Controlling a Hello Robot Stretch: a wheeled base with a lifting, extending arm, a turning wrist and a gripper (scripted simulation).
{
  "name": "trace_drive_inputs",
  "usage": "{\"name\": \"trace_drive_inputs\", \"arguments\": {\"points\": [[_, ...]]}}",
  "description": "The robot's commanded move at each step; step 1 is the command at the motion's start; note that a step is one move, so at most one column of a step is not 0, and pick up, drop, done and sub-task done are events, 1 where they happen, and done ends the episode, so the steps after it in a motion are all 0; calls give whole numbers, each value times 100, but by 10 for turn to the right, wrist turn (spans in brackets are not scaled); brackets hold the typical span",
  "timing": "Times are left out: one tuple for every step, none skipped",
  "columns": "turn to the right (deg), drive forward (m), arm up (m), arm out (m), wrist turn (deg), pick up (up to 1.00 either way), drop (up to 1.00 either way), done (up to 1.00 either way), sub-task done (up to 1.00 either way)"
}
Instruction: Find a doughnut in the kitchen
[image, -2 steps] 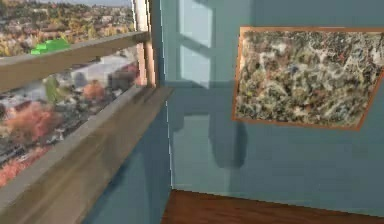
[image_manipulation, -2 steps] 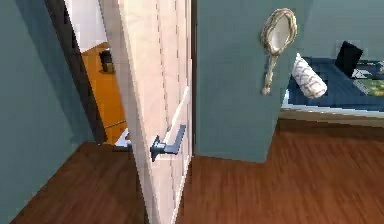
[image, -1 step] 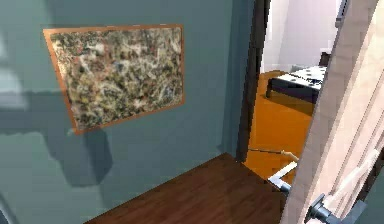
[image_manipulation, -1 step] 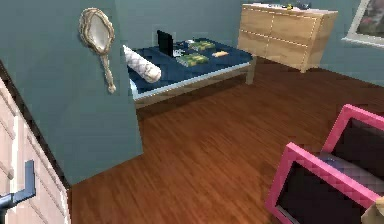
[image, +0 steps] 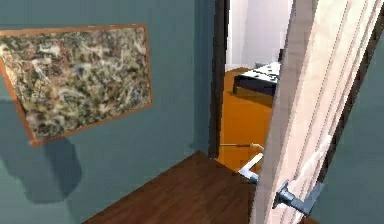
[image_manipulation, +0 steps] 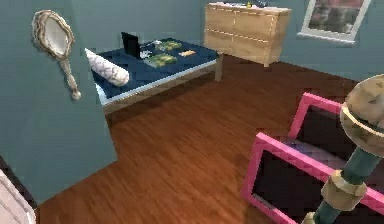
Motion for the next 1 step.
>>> {"name": "trace_drive_inputs", "arguments": {"points": [[0,20,0,0,0,0,0,0,0]]}}
